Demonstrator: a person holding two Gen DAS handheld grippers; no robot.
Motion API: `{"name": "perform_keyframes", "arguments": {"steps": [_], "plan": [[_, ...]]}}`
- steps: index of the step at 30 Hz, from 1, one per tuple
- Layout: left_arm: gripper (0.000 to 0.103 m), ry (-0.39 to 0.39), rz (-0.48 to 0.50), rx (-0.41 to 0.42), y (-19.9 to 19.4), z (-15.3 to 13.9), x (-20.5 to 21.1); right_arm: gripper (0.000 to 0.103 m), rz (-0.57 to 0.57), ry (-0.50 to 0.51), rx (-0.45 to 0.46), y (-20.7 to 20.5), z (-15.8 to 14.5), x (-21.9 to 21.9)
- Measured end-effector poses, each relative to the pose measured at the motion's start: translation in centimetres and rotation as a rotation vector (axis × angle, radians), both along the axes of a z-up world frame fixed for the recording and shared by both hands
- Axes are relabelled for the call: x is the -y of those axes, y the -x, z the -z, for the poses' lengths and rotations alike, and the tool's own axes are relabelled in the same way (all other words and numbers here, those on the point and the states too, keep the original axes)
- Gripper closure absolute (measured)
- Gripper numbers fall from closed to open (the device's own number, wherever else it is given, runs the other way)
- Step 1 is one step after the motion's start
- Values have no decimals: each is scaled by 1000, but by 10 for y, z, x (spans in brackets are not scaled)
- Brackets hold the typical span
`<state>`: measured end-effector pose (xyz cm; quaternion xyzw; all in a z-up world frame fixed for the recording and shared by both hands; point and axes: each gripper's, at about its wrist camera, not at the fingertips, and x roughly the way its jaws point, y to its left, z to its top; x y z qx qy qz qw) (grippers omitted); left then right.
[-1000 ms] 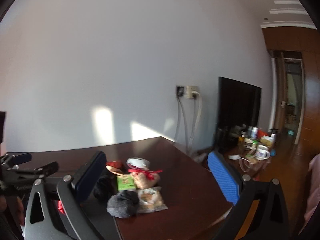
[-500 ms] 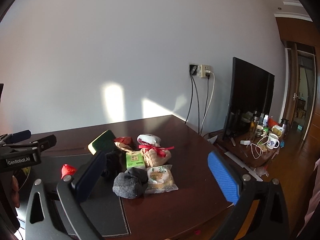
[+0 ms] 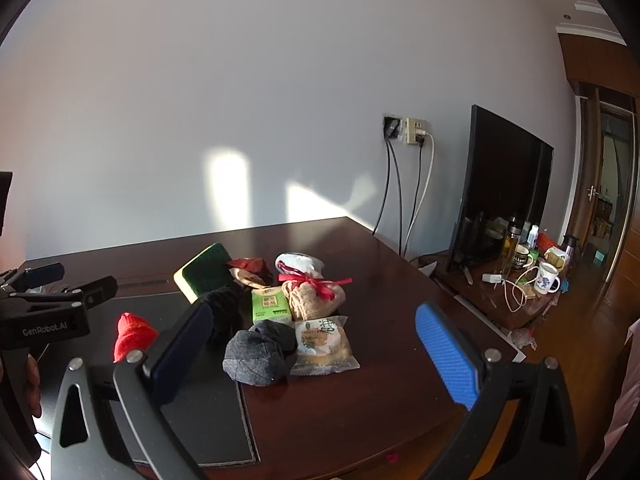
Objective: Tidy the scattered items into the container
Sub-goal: 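Move the left tool toward the red knit sock while the right tool approaches the grey sock, then close the left gripper on the red knit sock while the right tool nears the grey sock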
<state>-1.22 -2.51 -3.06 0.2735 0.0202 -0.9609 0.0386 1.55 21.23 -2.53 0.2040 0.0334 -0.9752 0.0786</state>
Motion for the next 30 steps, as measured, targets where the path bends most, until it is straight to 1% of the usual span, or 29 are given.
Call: {"name": "perform_keyframes", "arguments": {"steps": [7,11,14,18,22,27,30], "plan": [[0,-17,3,25,-1,9,8,0,-5,-15,19,6,6,2],[0,-56,-30,62,-9,25,30,0,0,-26,29,8,11,1],[0,-66,-46,110,-9,40,38,0,-4,-25,49,12,19,2],[0,-86,-41,160,1,52,34,0,-25,-28,87,16,32,9],[0,-115,-21,193,15,58,22,0,-47,-51,90,15,38,18],[0,-100,-23,215,33,66,10,0,-49,-48,102,18,45,16],[0,-104,-41,244,41,75,11,0,-49,-36,121,21,51,12]]}}
